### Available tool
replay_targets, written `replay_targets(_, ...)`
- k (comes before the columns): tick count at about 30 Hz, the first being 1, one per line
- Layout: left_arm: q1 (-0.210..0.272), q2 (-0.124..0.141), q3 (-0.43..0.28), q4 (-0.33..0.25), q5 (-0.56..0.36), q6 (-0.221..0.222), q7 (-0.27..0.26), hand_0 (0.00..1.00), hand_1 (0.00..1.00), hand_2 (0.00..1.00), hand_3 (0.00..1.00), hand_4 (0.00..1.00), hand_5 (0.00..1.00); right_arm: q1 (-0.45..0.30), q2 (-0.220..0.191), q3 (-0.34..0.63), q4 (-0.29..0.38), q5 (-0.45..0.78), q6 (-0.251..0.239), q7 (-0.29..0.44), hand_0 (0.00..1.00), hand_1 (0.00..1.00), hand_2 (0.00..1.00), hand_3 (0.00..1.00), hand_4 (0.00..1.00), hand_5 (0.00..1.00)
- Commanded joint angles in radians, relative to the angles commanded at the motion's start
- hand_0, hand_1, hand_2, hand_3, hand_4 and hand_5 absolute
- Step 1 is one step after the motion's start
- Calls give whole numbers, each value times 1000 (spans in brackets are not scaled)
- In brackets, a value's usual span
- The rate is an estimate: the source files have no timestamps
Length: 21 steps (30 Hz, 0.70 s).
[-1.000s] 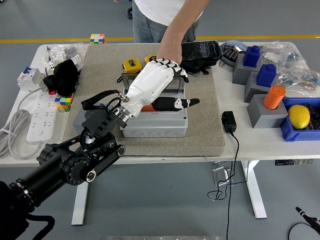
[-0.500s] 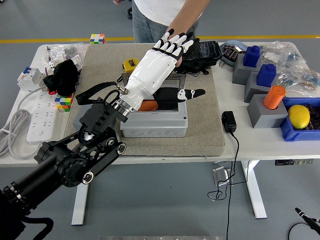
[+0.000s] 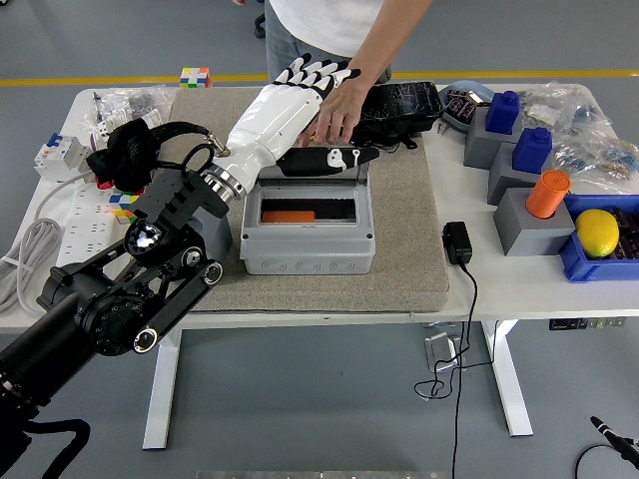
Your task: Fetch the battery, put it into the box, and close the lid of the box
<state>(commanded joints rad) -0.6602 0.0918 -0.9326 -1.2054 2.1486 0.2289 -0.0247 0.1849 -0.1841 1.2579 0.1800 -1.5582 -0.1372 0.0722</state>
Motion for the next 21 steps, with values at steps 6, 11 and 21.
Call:
replay_targets(6,-3,14,-13,14,11,-47,17,911,843,806,797,998,998,3,0,4,0,1,-1,1,910,880,814,920,998,998)
replay_targets(11,-1,24,-17,32,16,-94,34,871,817,785,786,998,998,2,0,10,0,-2,-1,1,909,879,814,920,998,998)
replay_targets(21,13,35,-16,29,17,-150,57,770,767,757,770,998,998,1,0,18,0,-7,-1,0,909,879,814,920,998,998)
